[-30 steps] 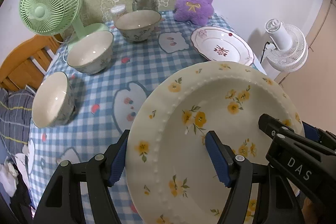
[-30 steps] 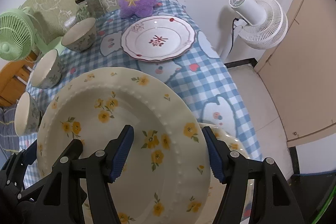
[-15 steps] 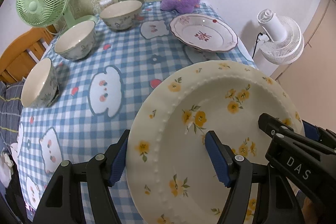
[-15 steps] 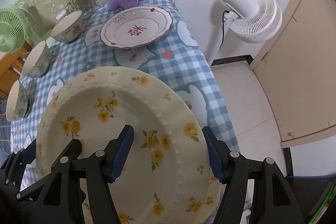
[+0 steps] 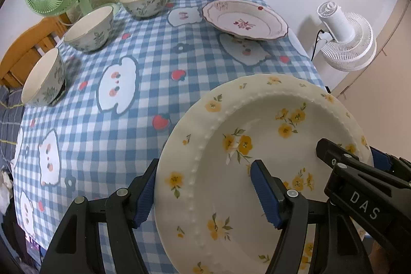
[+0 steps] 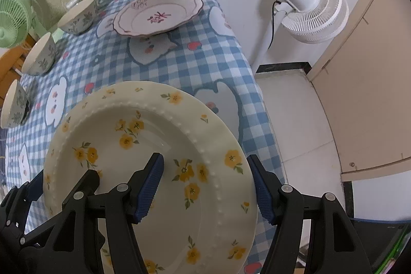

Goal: Organize plates and bowls
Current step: 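Lower the dotted-rim plate onto the scalloped plate and open both grippers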

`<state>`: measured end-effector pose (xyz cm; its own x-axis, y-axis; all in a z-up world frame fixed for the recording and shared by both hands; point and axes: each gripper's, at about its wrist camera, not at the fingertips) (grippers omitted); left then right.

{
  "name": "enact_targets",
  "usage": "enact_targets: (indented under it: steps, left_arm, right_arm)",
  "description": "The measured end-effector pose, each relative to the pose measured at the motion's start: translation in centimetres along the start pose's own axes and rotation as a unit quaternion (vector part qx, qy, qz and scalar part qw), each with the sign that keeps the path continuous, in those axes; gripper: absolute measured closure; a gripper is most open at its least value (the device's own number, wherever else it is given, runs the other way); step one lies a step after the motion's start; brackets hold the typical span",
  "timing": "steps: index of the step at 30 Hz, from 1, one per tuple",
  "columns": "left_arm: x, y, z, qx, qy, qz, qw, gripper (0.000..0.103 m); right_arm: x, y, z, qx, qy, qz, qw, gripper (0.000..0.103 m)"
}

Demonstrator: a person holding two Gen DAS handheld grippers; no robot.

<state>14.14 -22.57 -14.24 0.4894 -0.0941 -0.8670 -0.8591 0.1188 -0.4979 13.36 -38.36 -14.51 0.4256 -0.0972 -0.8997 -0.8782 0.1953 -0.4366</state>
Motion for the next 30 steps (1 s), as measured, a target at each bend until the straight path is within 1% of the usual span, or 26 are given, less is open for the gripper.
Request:
enact_targets:
  steps: [8, 20, 27, 30]
  left_arm:
    - [1.0, 0.8, -0.6, -0.002, -0.001, 0.013, 0.9999, 0.033]
    - [1.2, 1.4, -1.3, 0.013, -0.028, -0.005, 0.9995, 0.033]
    - [1.3, 1.7, -1.6, 0.01, -0.043, -0.019, 0.9988, 0.032]
    - [1.4, 1.8, -1.7, 0.011, -0.05, -0.023, 0.9984, 0.032]
  right_arm:
    - [1.2, 0.6, -0.6, -0.001, 0.001, 0.014, 1.0, 0.034]
    - [2.0, 1.1, -0.8, -0.001, 0.002, 0.017, 1.0, 0.035]
    - [2.3, 1.3, -0.8, 0.004, 0.002, 0.011, 1.0, 0.035]
    - [2.3, 1.5, -0.6, -0.008, 0.01, 0.007, 1.0, 0.035]
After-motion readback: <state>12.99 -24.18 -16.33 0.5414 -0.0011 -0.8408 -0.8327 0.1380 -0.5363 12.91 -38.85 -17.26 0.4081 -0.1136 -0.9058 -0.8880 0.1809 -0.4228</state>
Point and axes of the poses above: each gripper's, at about its wrist camera, not at the fingertips, and x roughly the way its jaws point, z to its left, y to its underside, and after that the axes turned 6 degrees about -z, right-handed
